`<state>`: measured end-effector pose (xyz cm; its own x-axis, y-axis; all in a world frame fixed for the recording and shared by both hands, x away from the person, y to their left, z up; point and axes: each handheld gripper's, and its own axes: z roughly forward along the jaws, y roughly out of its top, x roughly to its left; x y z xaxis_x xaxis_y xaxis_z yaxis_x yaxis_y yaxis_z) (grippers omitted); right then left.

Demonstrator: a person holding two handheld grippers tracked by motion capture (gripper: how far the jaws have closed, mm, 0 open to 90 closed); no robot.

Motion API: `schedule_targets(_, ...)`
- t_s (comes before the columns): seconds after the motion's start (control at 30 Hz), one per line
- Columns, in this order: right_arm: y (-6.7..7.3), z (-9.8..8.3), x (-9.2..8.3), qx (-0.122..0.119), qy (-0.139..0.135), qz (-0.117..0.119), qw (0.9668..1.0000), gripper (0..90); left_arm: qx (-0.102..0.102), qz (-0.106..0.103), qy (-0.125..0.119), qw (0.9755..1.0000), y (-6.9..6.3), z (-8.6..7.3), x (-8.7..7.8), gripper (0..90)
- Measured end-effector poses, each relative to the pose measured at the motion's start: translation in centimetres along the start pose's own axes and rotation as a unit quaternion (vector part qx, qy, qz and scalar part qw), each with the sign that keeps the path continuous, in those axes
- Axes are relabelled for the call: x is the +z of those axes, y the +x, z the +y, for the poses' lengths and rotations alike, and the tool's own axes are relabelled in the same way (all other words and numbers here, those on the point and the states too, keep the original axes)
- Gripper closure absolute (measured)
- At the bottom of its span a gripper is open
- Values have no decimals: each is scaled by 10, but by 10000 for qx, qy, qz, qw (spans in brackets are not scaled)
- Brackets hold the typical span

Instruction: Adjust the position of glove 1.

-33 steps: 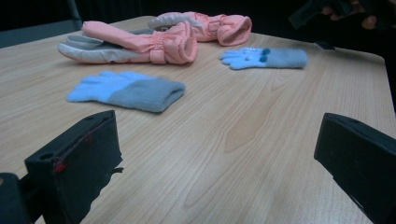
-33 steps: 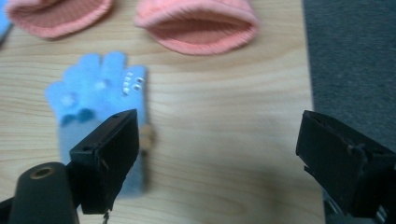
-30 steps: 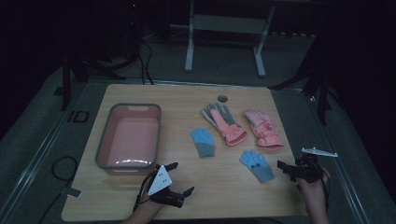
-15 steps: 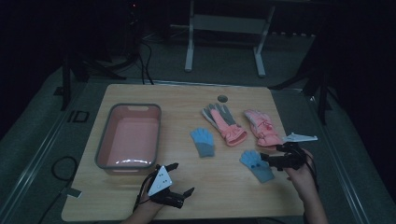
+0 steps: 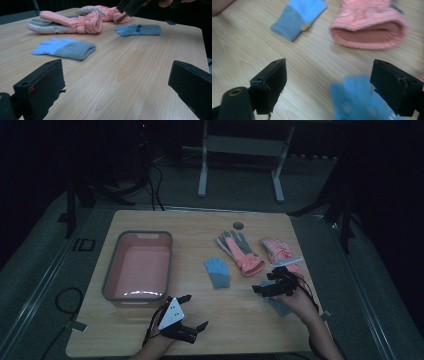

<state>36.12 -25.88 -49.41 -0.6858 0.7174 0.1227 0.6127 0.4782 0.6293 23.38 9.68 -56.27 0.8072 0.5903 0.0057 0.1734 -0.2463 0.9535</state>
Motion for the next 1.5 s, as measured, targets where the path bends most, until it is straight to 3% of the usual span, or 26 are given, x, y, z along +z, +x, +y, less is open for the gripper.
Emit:
schedule_targets(0.2, 13, 17, 21, -466, 531, 110, 9974, 304, -3, -9, 1, 10000, 0, 0, 0, 5)
schedule_targets(0.37, 21, 34, 34, -626, 558, 269, 9961, 358, -2, -18, -3, 10000, 0, 0, 0, 5)
schedule_targets(0.5, 29, 48, 44, -707, 729, 383, 9941, 405, 29, -36, -9, 10000, 0, 0, 0, 5)
schedule_targets(0.6, 35, 61, 53, -846, 896, 383, 9916, 446, 45, -54, -20, 10000, -1, 0, 0, 5)
schedule_targets(0.83, 44, 81, 74, -990, 897, 438, 9901, 512, 57, -83, -30, 9999, -1, 0, -1, 5)
schedule_targets(0.97, 50, 85, 88, -1142, 794, 382, 9895, 529, 36, -105, -29, 9999, 0, 0, -1, 5)
schedule_targets(1.17, 50, 89, 109, -1117, 900, 280, 9893, 578, -10, -131, -33, 9999, 1, 0, -1, 5)
schedule_targets(1.33, 50, 89, 120, -1246, 1039, 229, 9865, 607, -22, -123, -36, 9999, 1, 0, -1, 5)
schedule_targets(1.5, 53, 85, 125, -1137, 1049, 101, 9879, 739, -29, -127, -37, 9999, 1, 0, -1, 5)
